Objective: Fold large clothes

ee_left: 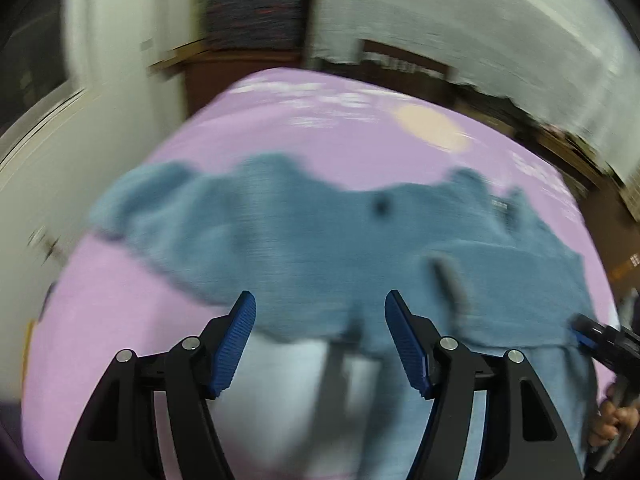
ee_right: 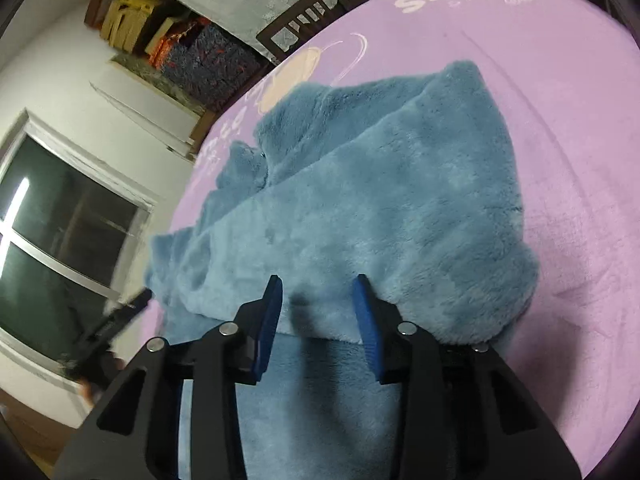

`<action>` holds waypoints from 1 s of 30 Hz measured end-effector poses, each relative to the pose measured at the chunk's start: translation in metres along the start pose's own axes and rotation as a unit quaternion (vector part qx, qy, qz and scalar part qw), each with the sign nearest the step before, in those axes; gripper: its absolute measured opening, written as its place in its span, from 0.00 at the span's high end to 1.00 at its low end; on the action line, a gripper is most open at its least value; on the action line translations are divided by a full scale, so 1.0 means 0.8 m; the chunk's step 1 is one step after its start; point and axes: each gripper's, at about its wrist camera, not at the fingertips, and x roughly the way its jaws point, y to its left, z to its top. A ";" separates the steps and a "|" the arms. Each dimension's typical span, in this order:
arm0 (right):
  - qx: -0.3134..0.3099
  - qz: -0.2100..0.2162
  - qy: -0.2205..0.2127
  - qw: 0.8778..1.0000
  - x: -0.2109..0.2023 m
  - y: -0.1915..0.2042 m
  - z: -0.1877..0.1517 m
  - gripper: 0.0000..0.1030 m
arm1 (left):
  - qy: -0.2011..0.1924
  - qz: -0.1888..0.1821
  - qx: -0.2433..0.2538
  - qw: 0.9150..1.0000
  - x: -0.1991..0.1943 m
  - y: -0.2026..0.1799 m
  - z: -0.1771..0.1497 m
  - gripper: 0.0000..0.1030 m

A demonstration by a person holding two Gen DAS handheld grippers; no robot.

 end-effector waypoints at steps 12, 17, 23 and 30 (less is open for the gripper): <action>-0.030 0.018 -0.116 0.993 -0.076 0.033 -0.039 0.63 | 0.018 -0.007 -0.204 0.979 0.031 0.160 0.033 0.44; -0.017 0.016 -0.106 0.994 -0.066 0.022 -0.041 0.63 | 0.011 -0.007 -0.194 0.981 0.045 0.157 0.046 0.45; -0.008 0.016 -0.087 0.996 -0.053 0.013 -0.039 0.57 | -0.026 0.039 -0.172 0.984 0.046 0.165 0.060 0.45; -0.015 0.010 -0.079 0.997 -0.046 0.016 -0.039 0.57 | -0.030 0.032 -0.184 0.982 0.062 0.168 0.059 0.48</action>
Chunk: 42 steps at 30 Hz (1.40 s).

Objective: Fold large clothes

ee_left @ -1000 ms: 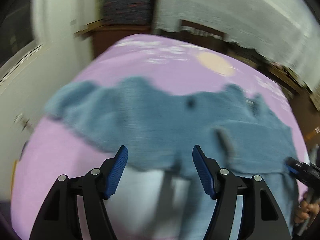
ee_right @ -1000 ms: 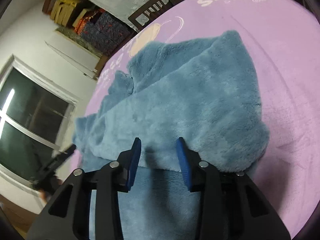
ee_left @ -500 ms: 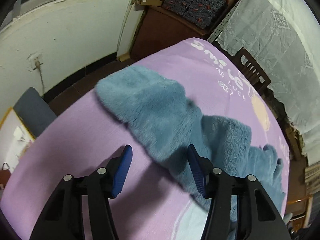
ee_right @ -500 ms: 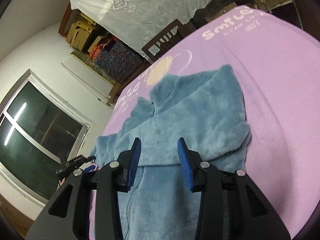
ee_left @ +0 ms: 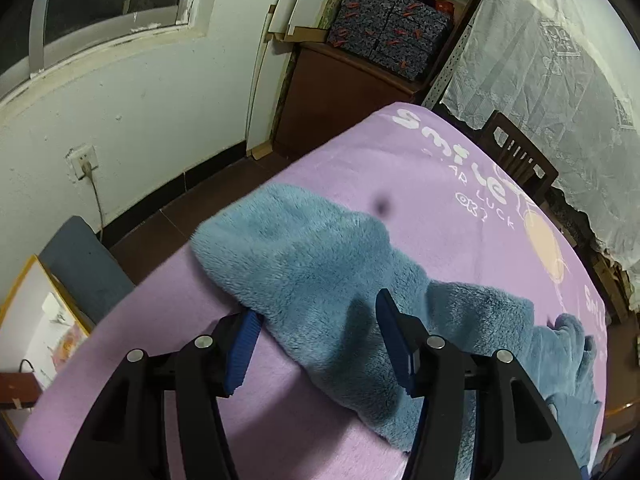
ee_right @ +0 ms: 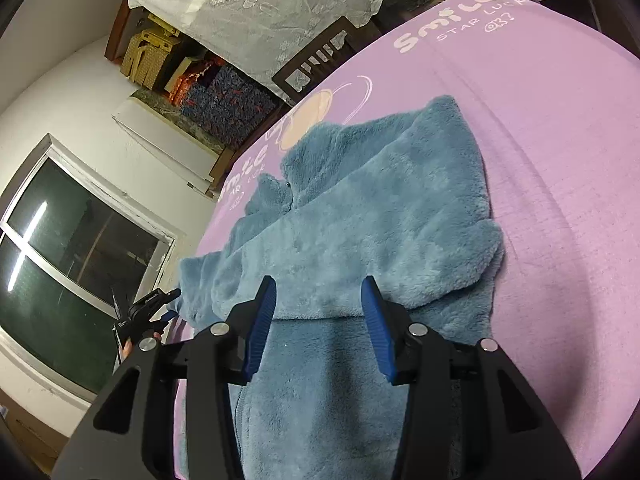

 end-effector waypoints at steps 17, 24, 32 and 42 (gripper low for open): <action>0.038 -0.001 -0.001 0.999 -0.006 -0.013 0.001 0.57 | -0.061 -0.014 -0.025 0.998 -0.105 0.020 0.005 0.90; 0.066 0.021 -0.005 0.998 -0.018 -0.021 0.000 0.57 | -0.090 -0.006 0.020 0.996 -0.159 -0.028 -0.003 0.90; 0.087 0.030 -0.012 0.996 -0.029 -0.030 0.002 0.57 | -0.087 -0.042 0.179 0.979 -0.177 -0.199 -0.062 0.90; 0.123 0.040 -0.023 0.991 -0.039 -0.050 0.008 0.51 | -0.005 -0.113 0.327 0.938 -0.112 -0.377 -0.220 0.85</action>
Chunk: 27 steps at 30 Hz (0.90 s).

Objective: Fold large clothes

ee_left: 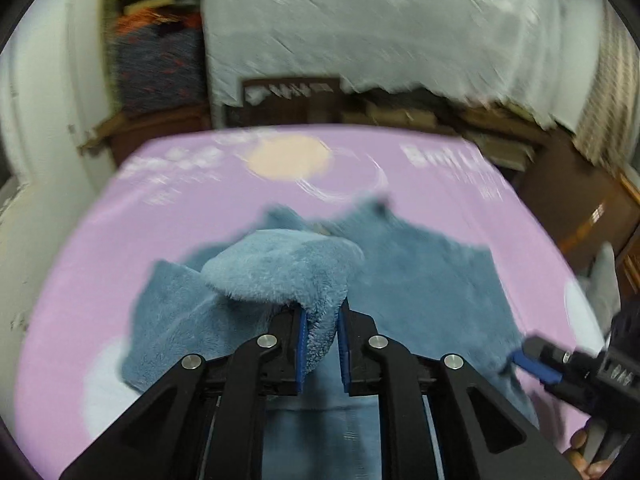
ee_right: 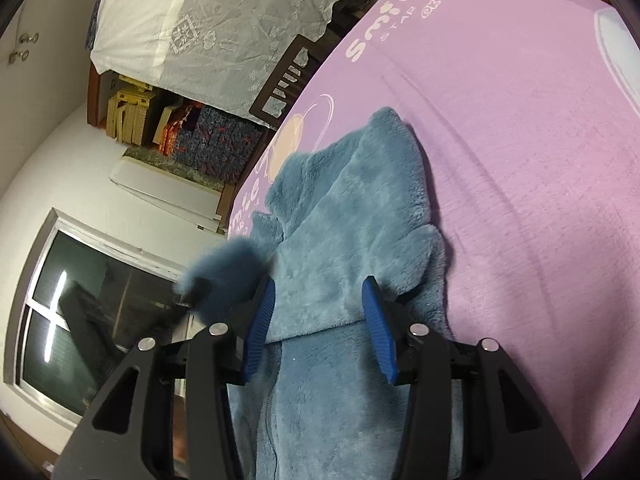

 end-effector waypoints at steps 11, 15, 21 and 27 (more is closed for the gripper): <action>-0.028 0.005 0.006 1.000 0.002 0.011 0.003 0.51 | 0.000 0.010 -0.007 1.000 -0.016 0.052 -0.038 0.43; -0.063 0.005 0.018 0.998 0.012 0.026 -0.008 0.51 | -0.010 0.038 -0.046 0.998 -0.037 0.115 -0.036 0.42; -0.141 -0.002 0.017 0.990 0.022 0.066 -0.028 0.51 | 0.015 0.063 -0.128 0.990 -0.023 0.206 -0.037 0.42; -0.257 -0.039 0.042 0.965 0.066 0.169 -0.063 0.51 | 0.071 0.091 -0.123 0.986 0.029 0.234 -0.051 0.41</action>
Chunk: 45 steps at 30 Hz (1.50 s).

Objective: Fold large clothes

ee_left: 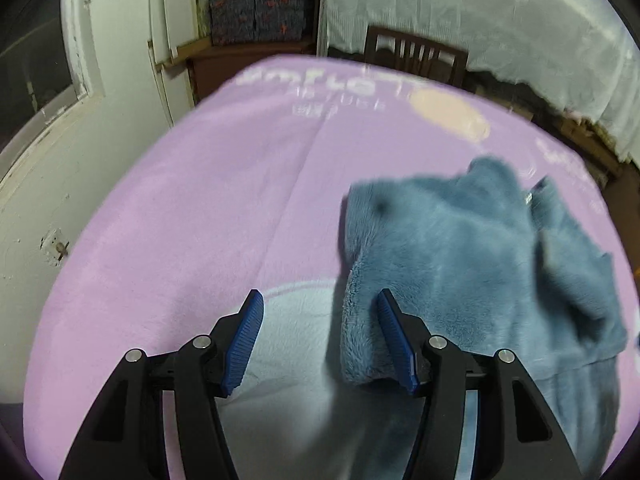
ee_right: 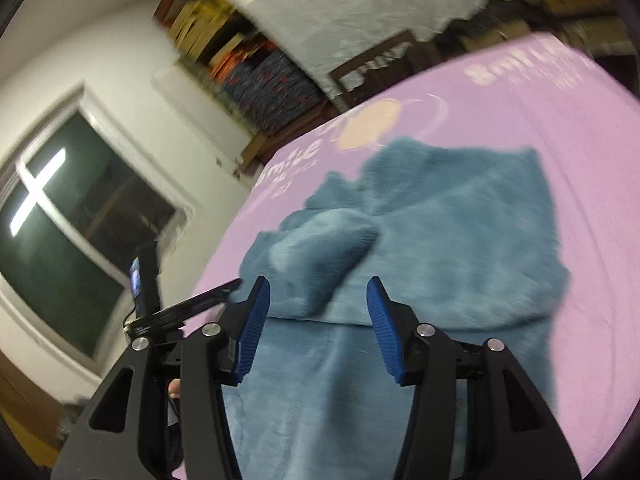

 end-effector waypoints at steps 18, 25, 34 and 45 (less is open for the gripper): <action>-0.106 -0.209 0.026 0.972 0.108 0.032 0.001 0.67 | 0.012 -0.012 0.019 1.000 0.010 0.009 -0.004 0.34; 0.133 -0.043 0.029 0.990 0.059 -0.087 -0.012 0.57 | -0.007 0.021 0.044 0.999 0.005 -0.004 -0.010 0.33; 0.070 -0.065 -0.010 0.995 0.049 -0.060 0.007 0.92 | -0.014 0.018 0.032 0.999 0.004 0.004 -0.010 0.27; 0.101 -0.095 0.020 0.990 0.075 -0.123 0.011 0.87 | -0.026 0.026 0.066 0.997 0.003 -0.017 -0.015 0.26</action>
